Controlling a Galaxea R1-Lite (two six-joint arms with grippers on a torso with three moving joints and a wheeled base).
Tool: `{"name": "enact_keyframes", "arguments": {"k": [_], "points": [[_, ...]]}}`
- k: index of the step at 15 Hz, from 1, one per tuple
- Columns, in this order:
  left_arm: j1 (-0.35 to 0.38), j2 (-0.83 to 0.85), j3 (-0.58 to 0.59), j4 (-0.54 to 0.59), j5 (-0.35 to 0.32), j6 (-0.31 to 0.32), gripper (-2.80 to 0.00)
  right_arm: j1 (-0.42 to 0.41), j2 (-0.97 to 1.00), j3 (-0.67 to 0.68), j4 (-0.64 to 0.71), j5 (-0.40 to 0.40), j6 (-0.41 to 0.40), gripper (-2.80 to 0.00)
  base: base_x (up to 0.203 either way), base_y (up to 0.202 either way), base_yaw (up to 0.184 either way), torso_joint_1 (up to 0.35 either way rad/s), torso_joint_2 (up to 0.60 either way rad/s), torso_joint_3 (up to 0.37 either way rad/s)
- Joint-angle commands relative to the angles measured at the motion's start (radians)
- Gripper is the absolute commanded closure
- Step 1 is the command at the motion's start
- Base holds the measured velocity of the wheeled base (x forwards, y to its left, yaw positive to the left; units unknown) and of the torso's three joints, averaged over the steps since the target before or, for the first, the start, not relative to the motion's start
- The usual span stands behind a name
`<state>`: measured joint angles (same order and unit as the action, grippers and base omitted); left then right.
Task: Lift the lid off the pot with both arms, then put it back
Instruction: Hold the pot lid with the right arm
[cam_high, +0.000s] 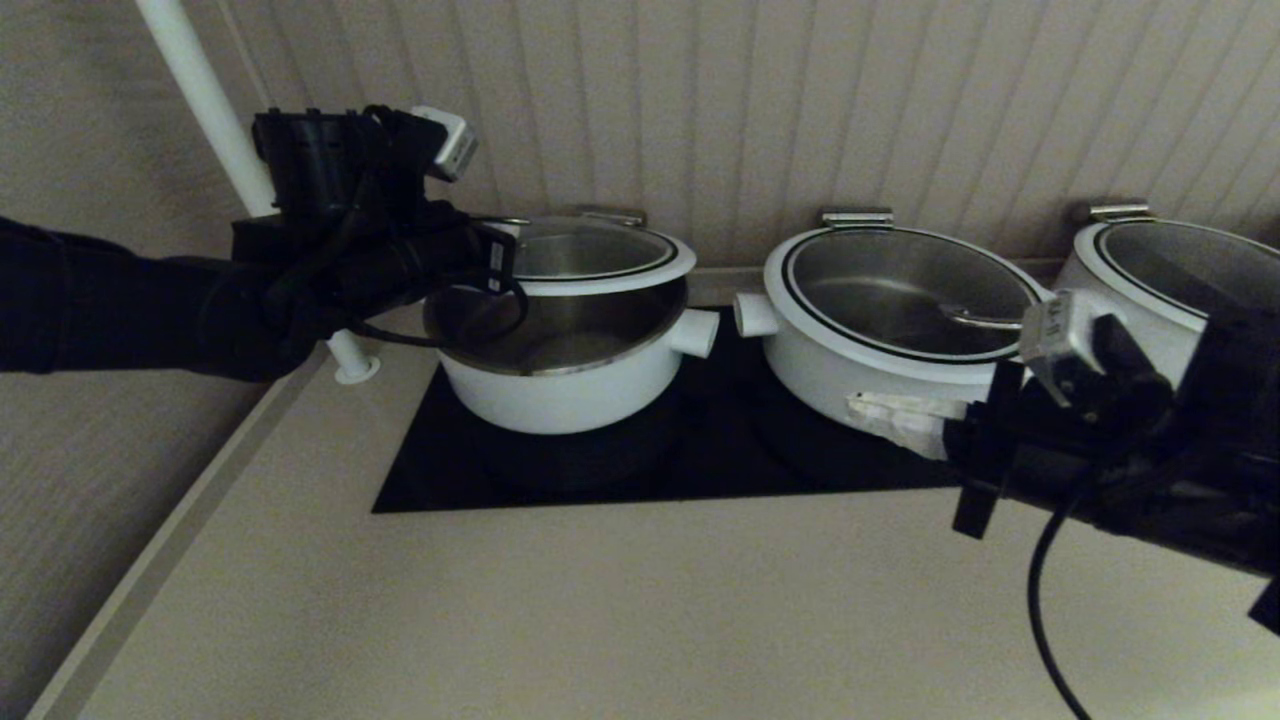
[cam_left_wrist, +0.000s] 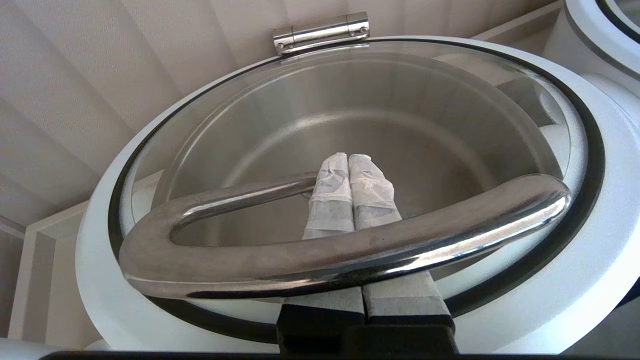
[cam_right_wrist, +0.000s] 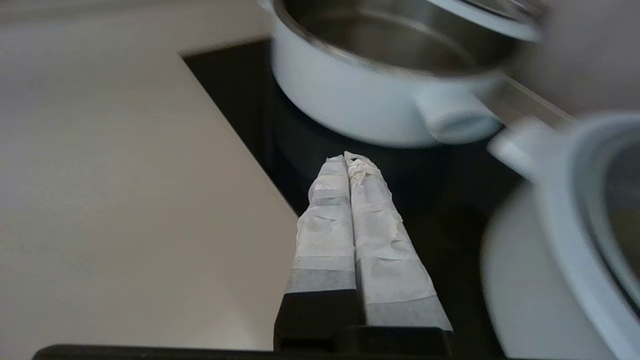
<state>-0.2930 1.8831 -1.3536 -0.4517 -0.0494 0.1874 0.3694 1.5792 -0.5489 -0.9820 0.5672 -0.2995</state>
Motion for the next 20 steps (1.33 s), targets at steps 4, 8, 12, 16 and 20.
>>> {"name": "enact_keyframes", "arguments": {"k": [4, 8, 12, 16, 20], "points": [[0.002, 0.001, 0.001, -0.002, 0.0, 0.001, 0.0, 0.093, 0.235, -0.167, -0.103, 0.007, 0.071, 0.0, 0.0, 0.0, 0.0, 0.0, 0.0, 0.0], [0.002, -0.004, 0.001, -0.002, 0.002, -0.016, 0.0, 0.154, 0.387, -0.267, -0.262, 0.004, 0.072, 0.0, 0.0, 0.0, 0.0, 0.0, 0.0, 0.0], [0.002, -0.007, 0.002, -0.002, 0.002, -0.026, 0.0, 0.158, 0.488, -0.376, -0.312, -0.003, 0.068, 0.0, 0.0, 0.0, 0.0, 0.0, 0.0, 0.0], [0.002, -0.007, 0.001, -0.002, 0.002, -0.026, 0.0, 0.158, 0.564, -0.467, -0.34, -0.024, 0.068, 0.0, 0.0, 0.0, 0.0, 0.0, 0.0, 0.0], [0.002, -0.006, 0.001, -0.002, 0.002, -0.026, 0.0, 0.157, 0.624, -0.55, -0.338, -0.058, 0.068, 0.0, 0.0, 0.0, 0.0, 0.0, 0.0, 0.0]]}}
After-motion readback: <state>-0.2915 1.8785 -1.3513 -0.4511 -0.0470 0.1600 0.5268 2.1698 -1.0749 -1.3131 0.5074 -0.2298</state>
